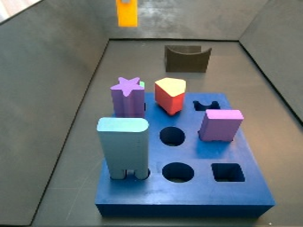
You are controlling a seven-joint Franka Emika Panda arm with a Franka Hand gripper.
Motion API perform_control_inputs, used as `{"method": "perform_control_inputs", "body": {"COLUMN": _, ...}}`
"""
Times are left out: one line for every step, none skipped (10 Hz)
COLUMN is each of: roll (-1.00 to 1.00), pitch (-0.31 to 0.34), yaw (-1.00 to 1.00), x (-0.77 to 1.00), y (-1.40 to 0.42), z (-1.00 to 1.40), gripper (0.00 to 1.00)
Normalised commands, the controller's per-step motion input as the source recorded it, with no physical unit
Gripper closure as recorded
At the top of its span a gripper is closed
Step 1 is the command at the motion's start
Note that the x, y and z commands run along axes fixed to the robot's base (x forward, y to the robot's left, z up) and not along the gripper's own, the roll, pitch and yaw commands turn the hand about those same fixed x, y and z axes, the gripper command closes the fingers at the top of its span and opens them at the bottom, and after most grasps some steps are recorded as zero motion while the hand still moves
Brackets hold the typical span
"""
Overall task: Pick up the arch object. Move up. Rotate the arch object. Move to above the board. Insert the arch object.
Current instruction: Rotate the arch object.
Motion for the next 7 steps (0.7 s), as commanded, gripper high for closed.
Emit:
{"method": "perform_control_inputs", "body": {"roll": -0.02, "pitch": -0.042, "yaw": 0.02, "x": 0.02, "y": 0.00, "z": -1.00, "gripper": 1.00}}
{"method": "perform_control_inputs", "body": {"roll": -0.03, "pitch": -0.044, "yaw": 0.01, "x": 0.02, "y": 0.00, "z": -1.00, "gripper": 1.00}}
{"method": "perform_control_inputs", "body": {"roll": -0.04, "pitch": -0.044, "yaw": 0.01, "x": 0.02, "y": 0.00, "z": -1.00, "gripper": 1.00}}
{"method": "perform_control_inputs", "body": {"roll": -0.04, "pitch": -0.047, "yaw": 0.01, "x": 0.02, "y": 0.00, "z": -1.00, "gripper": 1.00}}
{"method": "perform_control_inputs", "body": {"roll": -0.05, "pitch": -0.050, "yaw": 0.01, "x": 0.02, "y": 0.00, "z": -1.00, "gripper": 1.00}}
{"method": "perform_control_inputs", "body": {"roll": -0.05, "pitch": -0.053, "yaw": 0.01, "x": 0.03, "y": 0.00, "z": -1.00, "gripper": 1.00}}
{"method": "perform_control_inputs", "body": {"roll": -0.06, "pitch": -0.056, "yaw": 0.02, "x": 0.03, "y": -0.01, "z": -1.00, "gripper": 1.00}}
